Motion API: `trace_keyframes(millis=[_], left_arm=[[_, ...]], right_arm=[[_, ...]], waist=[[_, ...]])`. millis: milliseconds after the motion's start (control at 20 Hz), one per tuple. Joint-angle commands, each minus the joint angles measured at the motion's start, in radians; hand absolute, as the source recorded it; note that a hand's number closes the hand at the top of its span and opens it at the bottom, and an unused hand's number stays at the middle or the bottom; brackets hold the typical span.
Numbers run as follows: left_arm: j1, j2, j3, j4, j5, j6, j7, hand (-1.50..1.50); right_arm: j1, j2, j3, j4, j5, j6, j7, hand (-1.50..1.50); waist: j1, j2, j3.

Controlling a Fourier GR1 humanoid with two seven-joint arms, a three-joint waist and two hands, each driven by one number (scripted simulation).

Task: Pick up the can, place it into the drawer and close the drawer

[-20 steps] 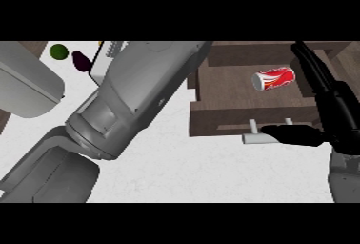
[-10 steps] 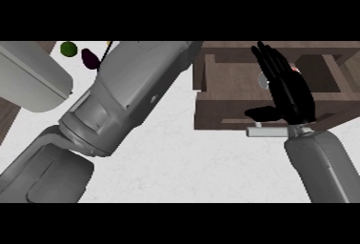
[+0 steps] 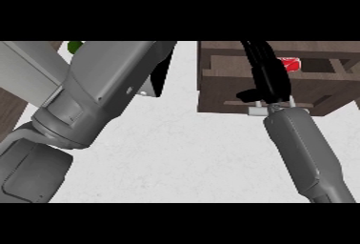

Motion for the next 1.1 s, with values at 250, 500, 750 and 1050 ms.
trace_keyframes(millis=[250,500,750,1050], left_arm=[[0.075,0.096,-0.007,-0.139,-0.02,-0.034,0.09,-1.5],[0.129,0.095,-0.034,-0.209,-0.037,-0.031,0.106,-1.5],[0.218,0.134,-0.03,-0.291,-0.032,-0.06,0.103,-1.5],[0.277,0.164,-0.042,-0.357,-0.046,-0.058,0.136,-1.5]], right_arm=[[-0.244,0.046,-0.075,0.322,0.076,-0.191,0.033,-1.5],[-0.338,0.018,-0.123,0.485,0.089,-0.291,0.01,-1.5],[-0.443,-0.021,-0.146,0.56,0.09,-0.29,-0.01,-1.5],[-0.546,-0.004,-0.185,0.608,0.052,-0.263,-0.022,-1.5]], waist=[[0.025,-0.005,0.0],[0.068,0.005,0.001],[0.078,0.009,0.0],[0.069,0.011,0.0]])
